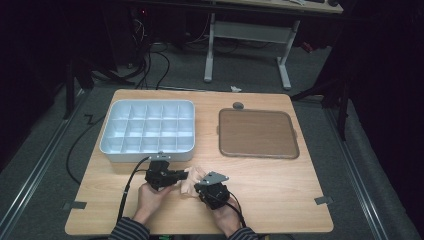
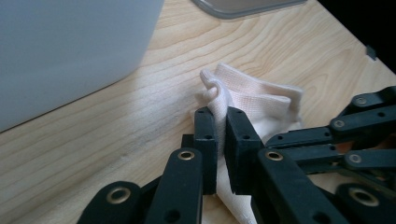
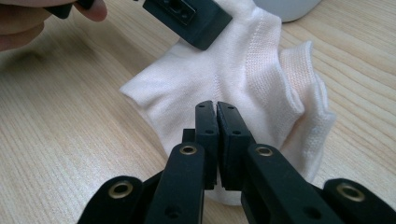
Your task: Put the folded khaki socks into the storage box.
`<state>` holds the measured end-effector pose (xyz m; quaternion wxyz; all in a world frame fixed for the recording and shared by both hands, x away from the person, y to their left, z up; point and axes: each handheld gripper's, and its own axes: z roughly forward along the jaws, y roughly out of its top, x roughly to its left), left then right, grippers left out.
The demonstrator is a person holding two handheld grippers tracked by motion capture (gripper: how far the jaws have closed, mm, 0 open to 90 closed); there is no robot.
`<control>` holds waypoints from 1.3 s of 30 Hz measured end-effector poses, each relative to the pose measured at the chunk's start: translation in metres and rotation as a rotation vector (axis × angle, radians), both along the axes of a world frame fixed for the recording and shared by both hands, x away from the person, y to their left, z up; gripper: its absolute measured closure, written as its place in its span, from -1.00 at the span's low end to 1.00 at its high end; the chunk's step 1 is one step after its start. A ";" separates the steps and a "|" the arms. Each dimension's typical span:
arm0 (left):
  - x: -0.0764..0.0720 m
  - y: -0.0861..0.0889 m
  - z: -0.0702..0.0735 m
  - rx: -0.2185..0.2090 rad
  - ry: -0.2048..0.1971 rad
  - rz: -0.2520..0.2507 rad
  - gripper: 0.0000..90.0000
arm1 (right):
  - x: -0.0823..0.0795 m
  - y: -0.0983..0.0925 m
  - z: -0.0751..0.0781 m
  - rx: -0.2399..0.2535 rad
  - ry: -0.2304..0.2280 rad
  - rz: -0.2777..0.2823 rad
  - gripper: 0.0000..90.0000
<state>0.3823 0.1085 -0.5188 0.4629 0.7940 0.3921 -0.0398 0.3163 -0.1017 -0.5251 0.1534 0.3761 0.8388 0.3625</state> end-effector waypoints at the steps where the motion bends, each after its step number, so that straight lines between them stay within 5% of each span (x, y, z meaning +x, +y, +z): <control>1: 0.000 0.000 0.001 -0.017 0.005 -0.002 0.88 | 0.000 0.000 0.000 0.001 0.001 0.000 0.96; 5: 0.000 0.002 0.003 -0.067 0.022 -0.016 0.88 | -0.001 0.001 0.001 -0.004 0.010 -0.003 0.96; 11: -0.001 0.002 0.003 -0.037 0.003 -0.014 0.88 | -0.001 0.004 0.002 -0.014 0.001 0.016 0.96; 18: -0.002 0.002 0.004 -0.022 -0.006 -0.021 0.89 | 0.003 -0.005 0.018 0.025 -0.056 -0.035 0.97; 25: -0.004 0.002 0.006 -0.026 -0.009 -0.028 0.89 | 0.014 -0.006 0.012 -0.009 -0.013 -0.063 0.97; 39: -0.008 0.002 0.010 -0.050 -0.032 -0.038 0.88 | 0.018 -0.007 0.004 0.007 0.029 -0.058 0.97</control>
